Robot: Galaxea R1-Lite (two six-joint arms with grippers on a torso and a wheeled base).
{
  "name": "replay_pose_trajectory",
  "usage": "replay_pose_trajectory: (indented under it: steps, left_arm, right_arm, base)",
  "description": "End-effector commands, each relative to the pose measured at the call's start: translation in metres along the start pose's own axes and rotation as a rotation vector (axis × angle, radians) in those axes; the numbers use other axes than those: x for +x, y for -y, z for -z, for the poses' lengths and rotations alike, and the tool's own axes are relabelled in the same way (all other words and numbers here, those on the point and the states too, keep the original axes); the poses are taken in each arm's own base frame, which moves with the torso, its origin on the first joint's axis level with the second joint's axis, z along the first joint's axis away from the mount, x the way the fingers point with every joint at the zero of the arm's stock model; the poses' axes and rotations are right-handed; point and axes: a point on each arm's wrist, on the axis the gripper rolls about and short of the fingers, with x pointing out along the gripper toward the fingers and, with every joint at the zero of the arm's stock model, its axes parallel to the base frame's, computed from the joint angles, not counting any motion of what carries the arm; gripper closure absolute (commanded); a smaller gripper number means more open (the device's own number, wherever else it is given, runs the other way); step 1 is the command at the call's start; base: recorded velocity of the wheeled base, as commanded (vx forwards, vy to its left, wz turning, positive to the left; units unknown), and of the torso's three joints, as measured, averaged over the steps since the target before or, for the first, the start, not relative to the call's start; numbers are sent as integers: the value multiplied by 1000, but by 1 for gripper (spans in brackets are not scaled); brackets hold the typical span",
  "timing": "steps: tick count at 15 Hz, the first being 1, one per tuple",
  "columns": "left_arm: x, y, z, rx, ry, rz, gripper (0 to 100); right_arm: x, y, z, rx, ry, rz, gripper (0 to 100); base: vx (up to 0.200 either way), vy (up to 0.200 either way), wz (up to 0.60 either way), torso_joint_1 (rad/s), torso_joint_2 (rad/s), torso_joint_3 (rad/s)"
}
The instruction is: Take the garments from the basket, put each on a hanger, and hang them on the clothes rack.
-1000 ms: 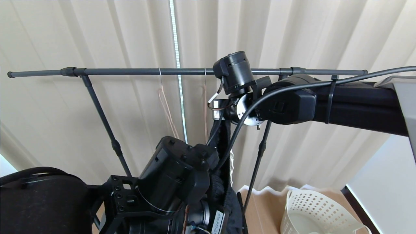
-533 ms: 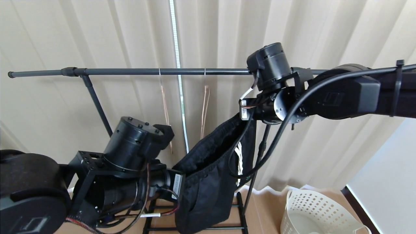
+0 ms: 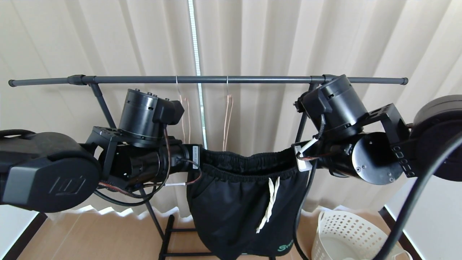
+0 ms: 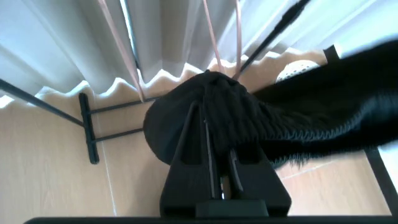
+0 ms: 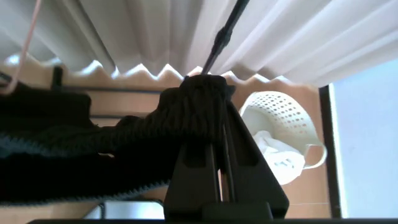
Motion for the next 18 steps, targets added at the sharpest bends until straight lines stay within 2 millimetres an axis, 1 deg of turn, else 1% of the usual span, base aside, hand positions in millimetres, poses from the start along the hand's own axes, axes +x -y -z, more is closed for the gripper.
replay_pose_trajectory:
  steps: [1,2,3,4,5,6,8,9,10,11,13,15,16,17,18]
  left_arm:
    - [15,4,-9,-5,15,-2,100]
    - [15,4,-9,-5,15,-2,100]
    - [21,9,-20,-2,42,7,100]
    - [25,12,-24,4,52,11,100]
    - [26,13,-25,5,53,13,100]
    - [27,13,-26,4,57,14,100]
    - [25,15,-33,-2,81,19,100]
    - [25,15,-35,-3,86,21,100]
    - [24,16,-38,-5,95,24,100]
    - [23,17,-39,-6,100,27,100]
    - [22,18,-38,4,97,28,100]
    - [22,18,-37,8,96,29,100]
    - [22,17,-36,9,92,26,100]
    - [22,17,-35,10,90,27,100]
    - [21,19,-35,15,89,31,100]
  right_arm:
    - [-9,8,11,-59,-12,-5,100]
    - [-9,8,11,-59,-12,-5,100]
    - [-4,5,17,-106,-35,-7,100]
    - [0,3,22,-121,-59,-24,100]
    - [0,2,22,-122,-67,-40,0]
    - [-1,4,24,-133,-76,-48,0]
    - [-6,14,36,-257,-112,-95,0]
    - [-7,17,40,-293,-125,-122,0]
    - [-9,20,48,-353,-151,-193,0]
    - [-9,18,49,-353,-159,-261,0]
    - [-4,10,52,-314,-141,-430,0]
    - [2,1,55,-258,-59,-576,0]
    - [9,-5,59,-231,-1,-630,0]
    - [9,-7,59,-228,8,-634,0]
    - [22,-17,61,-192,97,-656,0]
  base:
    - [0,0,0,0,0,0]
    - [0,0,0,0,0,0]
    - [0,0,0,0,0,0]
    - [0,0,0,0,0,0]
    - [0,0,0,0,0,0]
    - [0,0,0,0,0,0]
    - [0,0,0,0,0,0]
    - [0,0,0,0,0,0]
    - [0,0,0,0,0,0]
    - [0,0,0,0,0,0]
    - [0,0,0,0,0,0]
    - [0,0,0,0,0,0]
    - [0,0,0,0,0,0]
    - [0,0,0,0,0,0]
    - [0,0,0,0,0,0]
